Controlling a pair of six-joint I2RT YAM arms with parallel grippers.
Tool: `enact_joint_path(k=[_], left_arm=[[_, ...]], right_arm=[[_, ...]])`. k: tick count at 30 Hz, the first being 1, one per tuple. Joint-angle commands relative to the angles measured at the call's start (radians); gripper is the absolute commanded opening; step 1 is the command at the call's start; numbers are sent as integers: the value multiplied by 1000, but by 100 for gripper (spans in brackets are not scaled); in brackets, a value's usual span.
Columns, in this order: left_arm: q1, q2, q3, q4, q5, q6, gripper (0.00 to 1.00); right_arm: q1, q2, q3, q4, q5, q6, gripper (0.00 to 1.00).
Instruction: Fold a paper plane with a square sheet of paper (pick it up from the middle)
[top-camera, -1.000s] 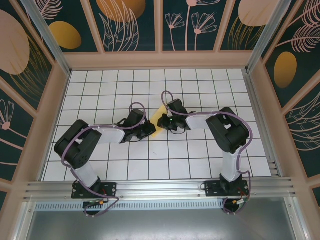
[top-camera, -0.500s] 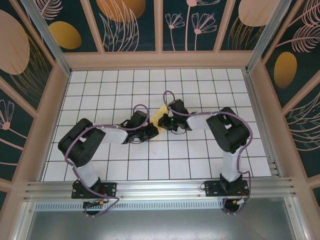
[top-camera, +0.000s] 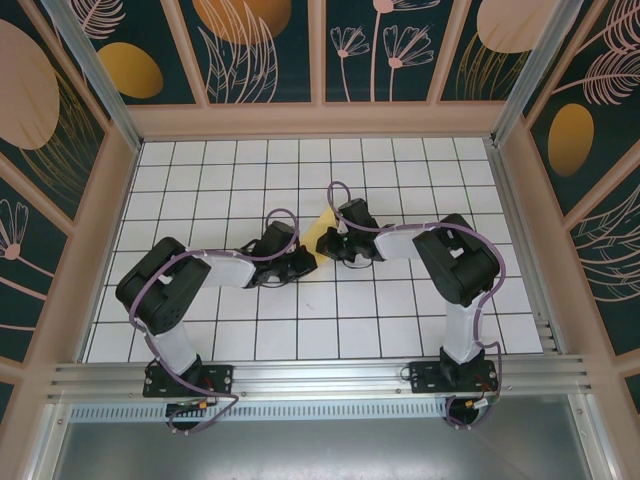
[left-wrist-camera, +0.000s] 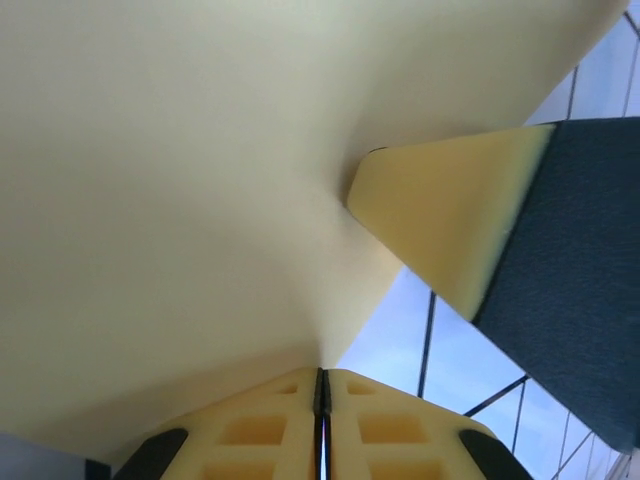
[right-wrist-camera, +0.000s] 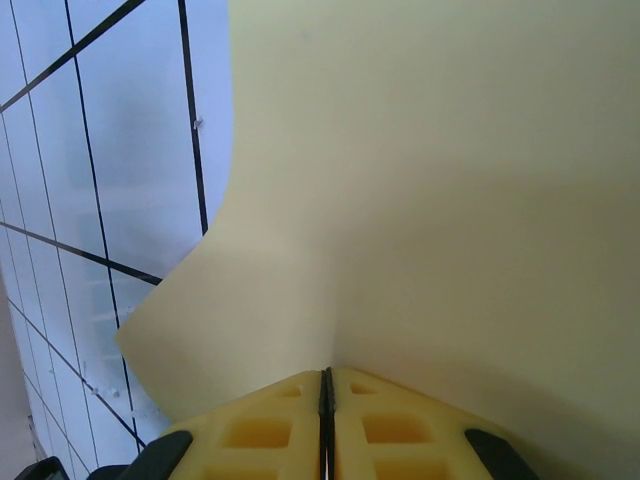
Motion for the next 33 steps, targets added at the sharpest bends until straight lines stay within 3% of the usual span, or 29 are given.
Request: enact_joint_path(k=[1,19,33], left_arm=[[-3,-34,41,31,-29,-2,11],[-3,47,38,-75,-78,-6,8],[-3,58,-25,-120,-95,-12,7]], right_arm=[[-13,4,-33,-9,-1,6,9],[-24,8,-33,-6,-5,3,9],[-138,7,-44,59,-26,-100,9]])
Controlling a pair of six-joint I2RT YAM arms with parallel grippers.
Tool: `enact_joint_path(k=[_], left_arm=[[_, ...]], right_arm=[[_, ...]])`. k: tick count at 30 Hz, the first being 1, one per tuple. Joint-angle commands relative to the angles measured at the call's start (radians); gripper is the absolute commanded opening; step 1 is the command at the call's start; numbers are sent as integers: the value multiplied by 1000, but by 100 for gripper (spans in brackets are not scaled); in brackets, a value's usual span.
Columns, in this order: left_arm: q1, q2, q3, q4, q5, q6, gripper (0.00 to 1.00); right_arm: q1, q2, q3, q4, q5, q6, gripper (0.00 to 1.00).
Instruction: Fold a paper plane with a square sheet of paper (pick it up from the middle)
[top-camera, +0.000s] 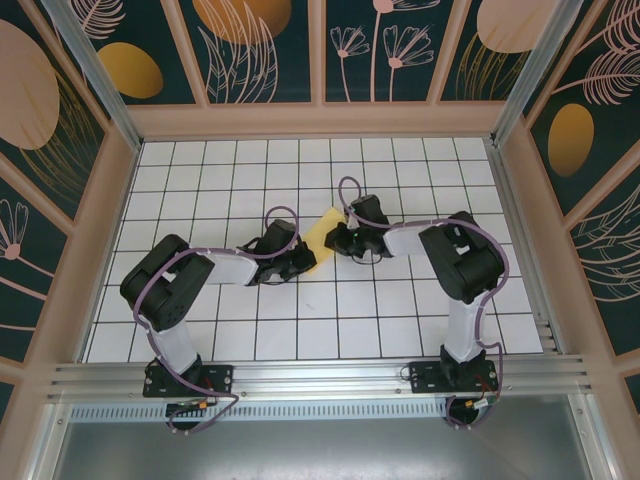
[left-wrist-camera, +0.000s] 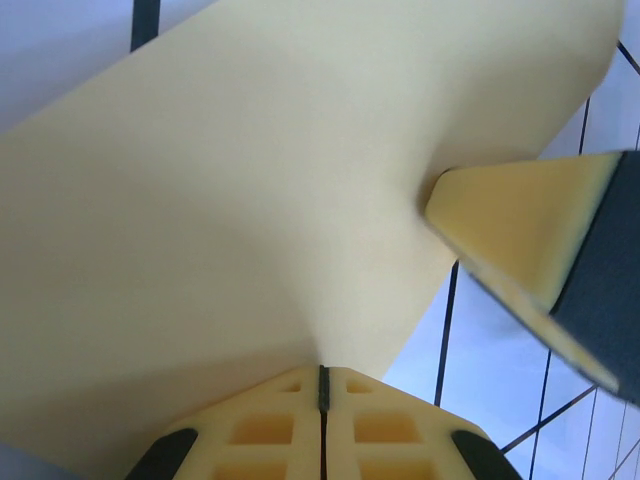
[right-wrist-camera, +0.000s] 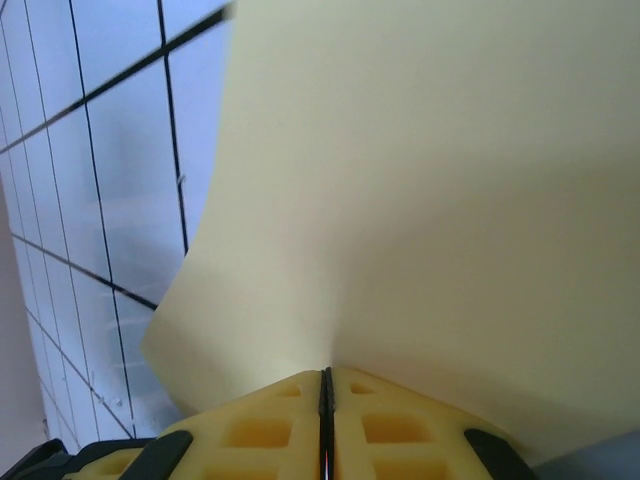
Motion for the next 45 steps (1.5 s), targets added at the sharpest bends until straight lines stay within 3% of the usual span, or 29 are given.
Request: enact_joint_path(k=[1,11,19,27,32,45], left_arm=[[-3,21,-48,-125,-32,-5,7],[-3,13,-49,-125,-26,0,6],[-3,4,-45,-118,-24,3,6],[-3,-11,-27,-110,-21,4,6],[-3,-19,-4,-118,-22,10,6],[-3,-45,60,-93,22,27,9]], right_arm=[[-56,8,-22,28,28,-56,9],[-164,44,30,-3,90,-123,9],[-187,25,111,-84,141,-167,9],[-97,-142,29,-89,104,-170,10],[-36,-112,-16,-32,52,-115,10],[-39,8,-4,-48,41,-111,10]])
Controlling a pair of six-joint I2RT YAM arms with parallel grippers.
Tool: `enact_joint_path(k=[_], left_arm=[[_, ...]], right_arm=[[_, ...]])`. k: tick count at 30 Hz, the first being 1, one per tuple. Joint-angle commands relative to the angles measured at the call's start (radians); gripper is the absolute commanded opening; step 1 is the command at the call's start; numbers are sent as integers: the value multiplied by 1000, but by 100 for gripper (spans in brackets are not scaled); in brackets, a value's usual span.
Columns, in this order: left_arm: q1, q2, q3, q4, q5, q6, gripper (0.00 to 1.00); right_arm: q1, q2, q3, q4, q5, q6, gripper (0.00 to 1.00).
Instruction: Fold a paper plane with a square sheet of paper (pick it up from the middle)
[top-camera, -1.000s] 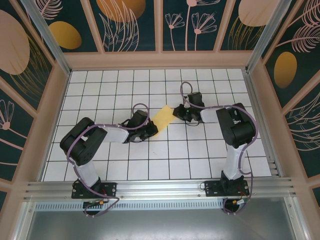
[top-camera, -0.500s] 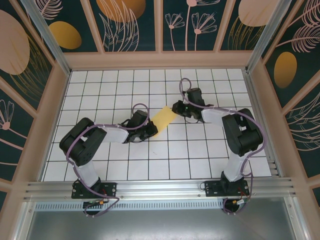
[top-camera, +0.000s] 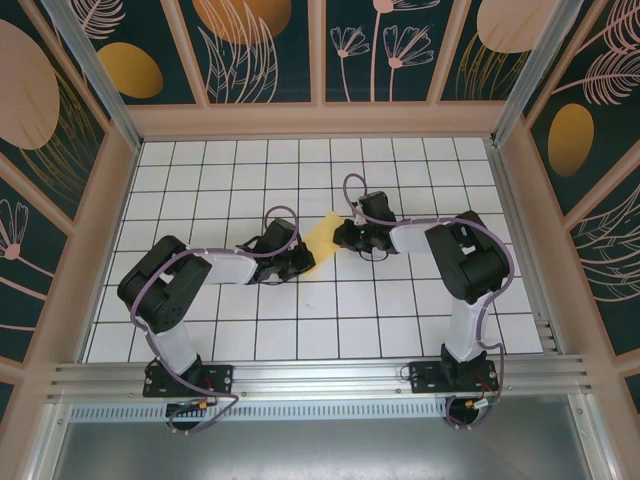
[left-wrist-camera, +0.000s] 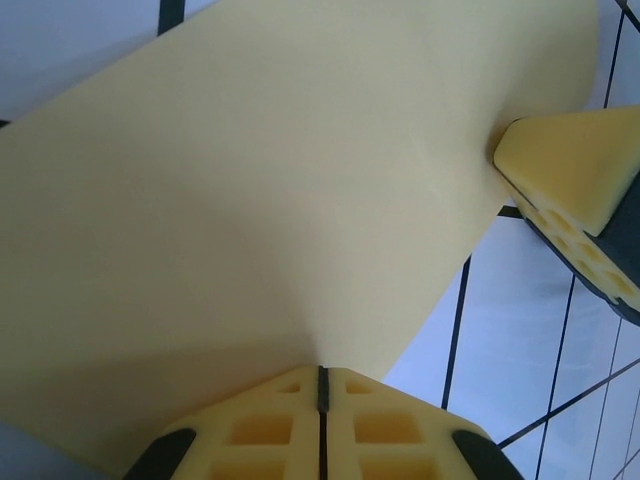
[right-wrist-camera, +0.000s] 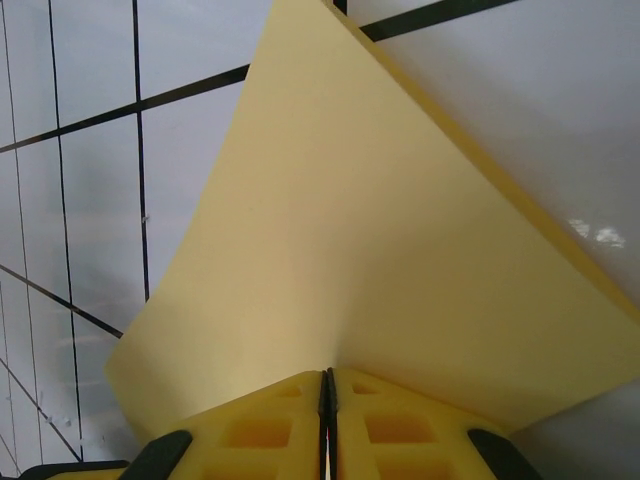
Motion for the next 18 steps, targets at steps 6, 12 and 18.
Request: enact_joint_path(k=[6,12,18], left_arm=[[-4,18,134,-10,37,30,10],[-7,97,183,-5,65,27,10],[-14,146,217,-28,57,37,10]], right_arm=[[-5,47,-18,-8,2,11,10],[-2,65,-16,-2,-1,20,10],[-1,79,-12,-5,-1,23,10]])
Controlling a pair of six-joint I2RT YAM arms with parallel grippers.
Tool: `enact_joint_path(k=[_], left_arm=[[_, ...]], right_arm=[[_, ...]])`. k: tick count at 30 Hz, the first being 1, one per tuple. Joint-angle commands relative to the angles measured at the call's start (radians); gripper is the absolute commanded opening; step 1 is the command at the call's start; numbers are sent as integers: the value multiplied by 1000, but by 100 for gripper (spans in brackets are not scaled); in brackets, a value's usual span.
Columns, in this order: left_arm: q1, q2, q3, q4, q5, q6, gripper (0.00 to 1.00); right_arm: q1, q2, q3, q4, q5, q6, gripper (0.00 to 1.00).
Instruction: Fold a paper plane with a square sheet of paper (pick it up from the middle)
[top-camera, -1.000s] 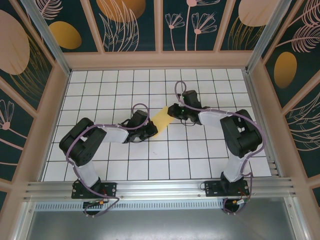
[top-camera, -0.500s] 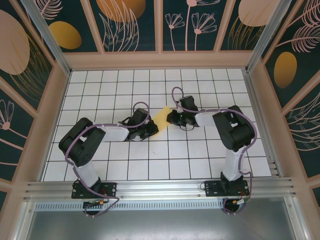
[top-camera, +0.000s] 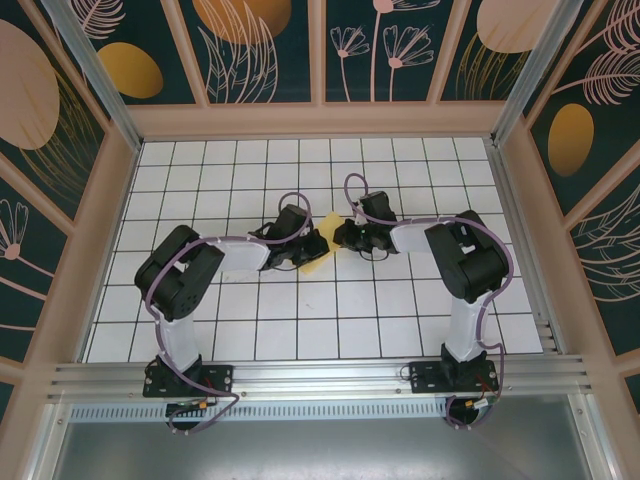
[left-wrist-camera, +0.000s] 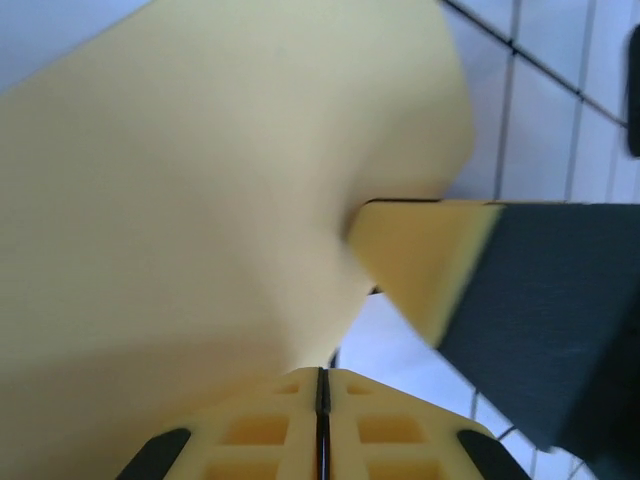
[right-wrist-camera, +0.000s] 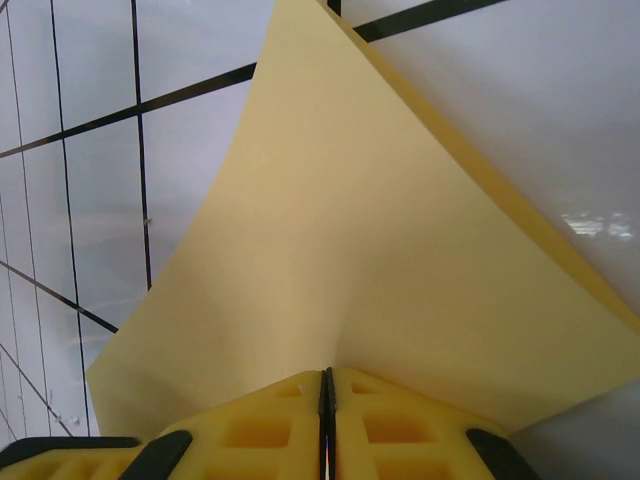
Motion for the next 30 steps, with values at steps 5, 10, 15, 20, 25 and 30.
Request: enact_joint_path(k=[5,10,15,20,25,30], left_arm=[[-17,47,29,-25,13,23,9],[-24,45,-23,-49,8,33,9],[-25,6,-112,-51,21,38,9],[-32,-41,-175,-56,29,39,9],[-51,-67,-217,-62,33,41,8],[-52,-82,-243,-58,23,35,8]], right_arm=[[3,78,-6,-22,23,8,10],[4,86,2,-38,30,3,10],[1,95,11,-51,34,-4,10],[2,105,17,-58,37,-7,10],[0,120,24,-69,42,-13,10],[2,138,38,-100,60,-19,10]])
